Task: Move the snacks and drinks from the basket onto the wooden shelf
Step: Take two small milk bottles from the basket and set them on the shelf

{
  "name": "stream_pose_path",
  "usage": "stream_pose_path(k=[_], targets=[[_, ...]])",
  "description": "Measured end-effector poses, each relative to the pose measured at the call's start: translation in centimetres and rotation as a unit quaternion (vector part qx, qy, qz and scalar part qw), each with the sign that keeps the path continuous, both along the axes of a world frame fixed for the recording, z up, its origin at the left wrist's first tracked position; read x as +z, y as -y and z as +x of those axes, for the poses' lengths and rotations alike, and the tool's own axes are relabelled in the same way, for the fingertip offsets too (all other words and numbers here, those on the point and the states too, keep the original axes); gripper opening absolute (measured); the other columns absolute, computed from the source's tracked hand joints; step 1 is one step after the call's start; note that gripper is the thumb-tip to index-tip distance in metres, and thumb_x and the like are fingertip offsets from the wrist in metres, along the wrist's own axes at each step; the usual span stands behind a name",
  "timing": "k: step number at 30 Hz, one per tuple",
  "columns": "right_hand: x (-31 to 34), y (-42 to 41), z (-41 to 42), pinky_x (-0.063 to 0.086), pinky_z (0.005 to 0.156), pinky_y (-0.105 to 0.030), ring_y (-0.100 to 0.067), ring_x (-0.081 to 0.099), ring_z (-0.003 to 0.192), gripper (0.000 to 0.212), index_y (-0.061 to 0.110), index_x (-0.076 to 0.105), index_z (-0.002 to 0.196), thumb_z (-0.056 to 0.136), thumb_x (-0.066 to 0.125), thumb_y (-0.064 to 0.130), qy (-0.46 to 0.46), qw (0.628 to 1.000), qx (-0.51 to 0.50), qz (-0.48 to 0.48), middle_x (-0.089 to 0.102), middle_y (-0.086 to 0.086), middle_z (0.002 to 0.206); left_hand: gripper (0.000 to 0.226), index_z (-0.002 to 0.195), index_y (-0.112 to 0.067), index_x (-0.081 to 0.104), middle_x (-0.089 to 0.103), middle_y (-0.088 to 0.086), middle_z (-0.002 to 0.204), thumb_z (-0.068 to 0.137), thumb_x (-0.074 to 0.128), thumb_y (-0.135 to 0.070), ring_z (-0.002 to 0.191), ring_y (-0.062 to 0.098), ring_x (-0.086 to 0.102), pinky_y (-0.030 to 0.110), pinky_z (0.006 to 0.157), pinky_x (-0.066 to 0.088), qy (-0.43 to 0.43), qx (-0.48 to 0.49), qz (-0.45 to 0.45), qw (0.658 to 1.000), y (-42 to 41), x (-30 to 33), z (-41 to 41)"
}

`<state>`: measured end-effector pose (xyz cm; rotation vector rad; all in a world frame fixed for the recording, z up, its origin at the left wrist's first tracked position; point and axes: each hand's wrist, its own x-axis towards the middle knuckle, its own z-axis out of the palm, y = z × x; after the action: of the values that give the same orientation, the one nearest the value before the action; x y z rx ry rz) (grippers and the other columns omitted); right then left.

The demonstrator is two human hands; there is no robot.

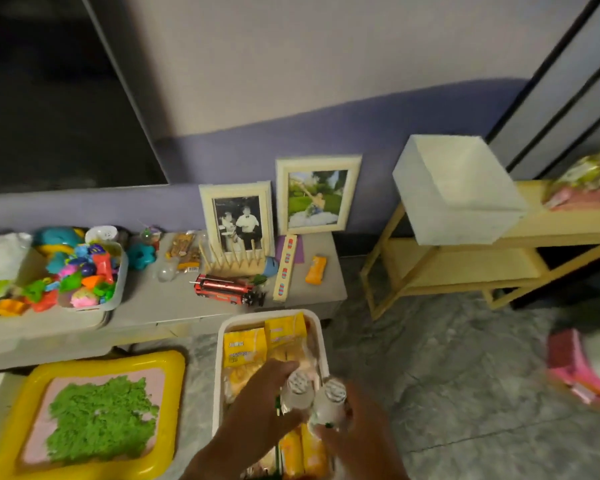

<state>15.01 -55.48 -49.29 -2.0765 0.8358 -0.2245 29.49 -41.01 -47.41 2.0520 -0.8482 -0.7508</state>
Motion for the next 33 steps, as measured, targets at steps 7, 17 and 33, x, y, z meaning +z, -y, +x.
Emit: stream_pose_path(k=[7,17,33], targets=[[9.9,11.2,-2.3,0.055,0.077,-0.024,0.000,0.064,0.095,0.067,0.048,0.064,0.114,0.053,0.087,0.031,0.112,0.991,-0.020,-0.075,0.067,0.019,0.103,0.060,0.116,-0.043,0.059,0.053,-0.023,0.116,0.063,0.082,-0.061,0.108,-0.002,0.055,0.027,0.090,0.052,0.078,-0.053,-0.078,0.992,12.2,10.3,0.1],[16.7,32.8,-9.0,0.057,0.079,-0.032,-0.007,0.065,0.092,0.055,0.044,0.063,0.105,0.060,0.087,0.024,0.169,0.979,-0.062,-0.100,0.064,0.022,0.098,0.054,0.104,-0.051,0.061,0.054,-0.022,0.111,0.054,0.080,-0.056,0.105,0.003,0.059,0.026,0.091,0.053,0.109,-0.112,-0.075,0.985,33.4,15.8,-7.4],[15.0,65.6,-15.6,0.053,0.084,-0.017,-0.002,0.063,0.100,0.066,0.053,0.056,0.105,0.050,0.089,0.039,0.056,0.984,-0.145,-0.088,0.062,0.026,0.102,0.055,0.119,-0.039,0.064,0.055,-0.022,0.110,0.067,0.081,-0.039,0.098,-0.001,0.059,0.024,0.068,0.058,0.115,-0.160,-0.159,0.967,68.2,12.4,-13.3]])
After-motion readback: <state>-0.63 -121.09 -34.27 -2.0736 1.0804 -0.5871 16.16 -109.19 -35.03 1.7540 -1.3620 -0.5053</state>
